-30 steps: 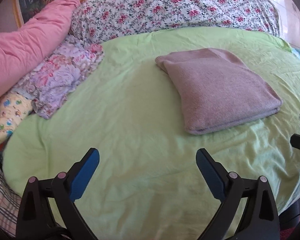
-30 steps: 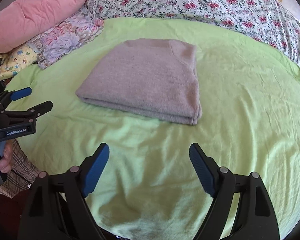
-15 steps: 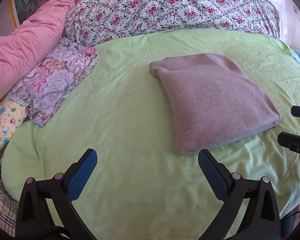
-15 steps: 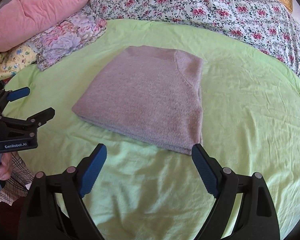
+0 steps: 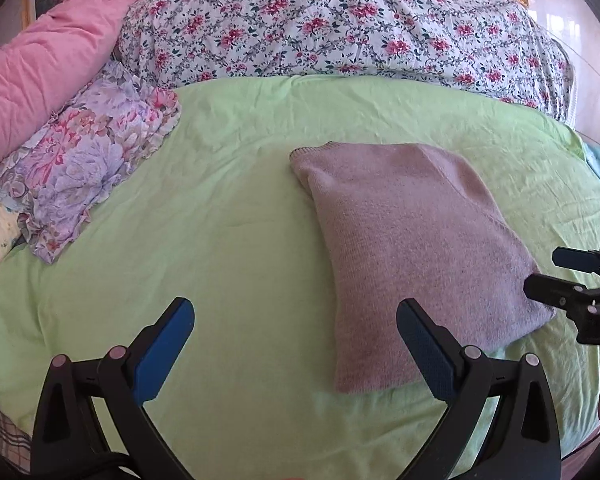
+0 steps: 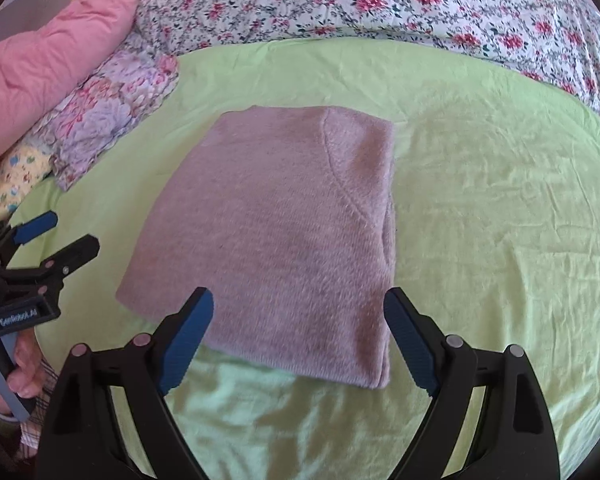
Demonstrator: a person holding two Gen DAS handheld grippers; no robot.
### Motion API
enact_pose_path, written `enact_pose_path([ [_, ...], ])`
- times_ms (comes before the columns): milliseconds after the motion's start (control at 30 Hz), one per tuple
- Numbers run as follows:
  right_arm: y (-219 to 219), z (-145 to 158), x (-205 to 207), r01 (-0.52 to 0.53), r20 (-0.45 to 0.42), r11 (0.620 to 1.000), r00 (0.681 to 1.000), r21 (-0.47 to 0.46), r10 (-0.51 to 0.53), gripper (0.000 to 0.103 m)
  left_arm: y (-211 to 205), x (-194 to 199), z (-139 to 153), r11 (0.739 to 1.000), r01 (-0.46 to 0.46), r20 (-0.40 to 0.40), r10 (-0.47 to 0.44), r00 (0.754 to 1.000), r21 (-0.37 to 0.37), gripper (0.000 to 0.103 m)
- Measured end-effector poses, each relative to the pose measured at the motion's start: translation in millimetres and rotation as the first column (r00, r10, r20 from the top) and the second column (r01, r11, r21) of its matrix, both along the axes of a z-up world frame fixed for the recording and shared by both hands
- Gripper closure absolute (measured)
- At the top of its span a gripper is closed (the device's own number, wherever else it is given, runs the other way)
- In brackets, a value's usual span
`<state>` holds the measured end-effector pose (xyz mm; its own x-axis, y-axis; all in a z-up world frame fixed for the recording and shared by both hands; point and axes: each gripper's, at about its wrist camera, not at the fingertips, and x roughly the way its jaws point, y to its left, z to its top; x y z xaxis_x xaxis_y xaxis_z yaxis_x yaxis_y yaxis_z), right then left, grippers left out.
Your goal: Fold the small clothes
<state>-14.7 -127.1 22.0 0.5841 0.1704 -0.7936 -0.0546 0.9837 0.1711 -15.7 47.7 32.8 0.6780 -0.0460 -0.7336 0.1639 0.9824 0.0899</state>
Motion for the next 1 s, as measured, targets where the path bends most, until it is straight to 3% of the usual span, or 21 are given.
enact_pose_path([
  [333,-4,3,24,-0.016,-0.031,1.0,0.999,0.003,0.016,0.016,-9,12,-2,1.0,0.004,-0.015,-0.004,1.0,-0.002,0.002],
  [767,-3,-2,-12,-0.082,-0.018,0.996,0.996,-0.035,0.082,0.016,-10,-13,-15,0.999,0.033,-0.049,-0.033,0.998,-0.006,0.002],
  [1000,-3,-5,-4,-0.076,0.001,0.997,0.997,-0.016,0.076,0.016,-11,-8,-13,0.999,0.034,-0.035,-0.035,0.999,-0.01,0.002],
])
